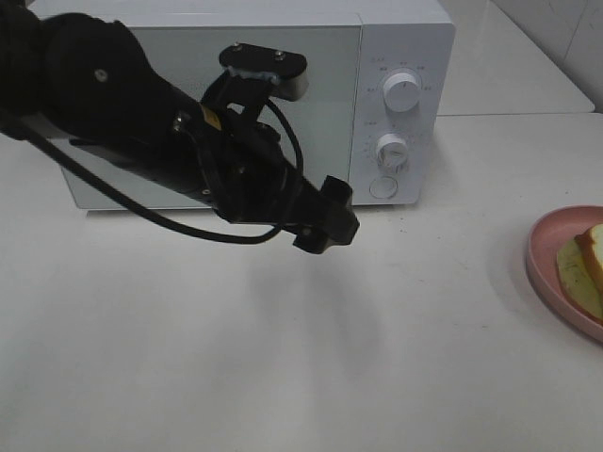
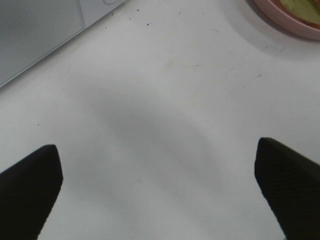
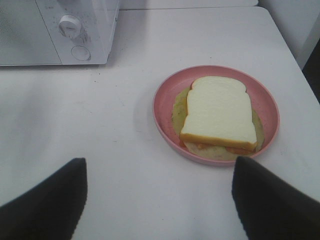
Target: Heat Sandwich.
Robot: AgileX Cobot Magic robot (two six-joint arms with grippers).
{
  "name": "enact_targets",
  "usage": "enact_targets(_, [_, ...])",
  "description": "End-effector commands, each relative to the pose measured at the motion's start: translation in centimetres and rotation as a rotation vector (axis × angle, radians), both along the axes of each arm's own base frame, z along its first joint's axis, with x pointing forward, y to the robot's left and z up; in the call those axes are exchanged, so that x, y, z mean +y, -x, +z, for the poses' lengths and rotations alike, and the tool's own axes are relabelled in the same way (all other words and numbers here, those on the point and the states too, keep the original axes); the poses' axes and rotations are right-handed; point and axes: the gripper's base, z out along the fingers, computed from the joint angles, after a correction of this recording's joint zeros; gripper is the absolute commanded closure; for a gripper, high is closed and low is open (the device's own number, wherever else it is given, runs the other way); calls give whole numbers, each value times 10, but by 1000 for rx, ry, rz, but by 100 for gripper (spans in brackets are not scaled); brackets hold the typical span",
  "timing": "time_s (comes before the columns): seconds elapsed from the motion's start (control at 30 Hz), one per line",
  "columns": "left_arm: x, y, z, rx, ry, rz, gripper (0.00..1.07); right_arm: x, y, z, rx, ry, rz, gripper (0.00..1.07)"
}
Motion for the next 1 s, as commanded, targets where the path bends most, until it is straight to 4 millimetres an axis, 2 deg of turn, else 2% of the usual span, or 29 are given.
enact_targets(0.03, [16, -2, 12, 41, -12, 17, 3, 0, 3, 0, -36, -2, -3, 31])
enact_targets(0.07, [16, -2, 12, 41, -12, 17, 3, 0, 3, 0, -36, -2, -3, 31])
enact_targets(0.17, [41, -10, 20, 100, -35, 63, 3, 0, 3, 0, -36, -2, -3, 31])
enact_targets(0.2, [41, -10, 20, 100, -35, 63, 3, 0, 3, 0, -36, -2, -3, 31])
enact_targets(0.33, [79, -18, 30, 189, -54, 147, 3, 0, 3, 0, -36, -2, -3, 31])
enact_targets(0.37, [79, -18, 30, 189, -54, 147, 3, 0, 3, 0, -36, -2, -3, 31])
enact_targets(0.47, [99, -22, 38, 220, -52, 206, 3, 0, 3, 0, -36, -2, -3, 31])
enact_targets(0.5, [111, -22, 42, 245, -60, 239, 3, 0, 3, 0, -36, -2, -3, 31])
enact_targets(0.53, [111, -22, 42, 245, -60, 239, 3, 0, 3, 0, -36, -2, -3, 31])
enact_targets(0.63, [131, -20, 48, 282, -86, 285, 3, 0, 3, 0, -36, -2, -3, 31])
enact_targets(0.67, [145, -19, 53, 293, -106, 320, 3, 0, 3, 0, -36, -2, -3, 31])
enact_targets(0.7, [145, -19, 53, 293, -106, 320, 3, 0, 3, 0, -36, -2, -3, 31])
enact_targets(0.8, [168, -13, 69, 267, -127, 392, 3, 0, 3, 0, -36, -2, -3, 31])
enact_targets(0.83, [168, -13, 69, 267, -127, 392, 3, 0, 3, 0, -36, -2, -3, 31])
enact_targets(0.97, [192, -1, 89, 227, -160, 479, 3, 0, 3, 0, -36, -2, -3, 31])
enact_targets(1.0, [192, -1, 89, 227, -160, 479, 3, 0, 3, 0, -36, -2, -3, 31])
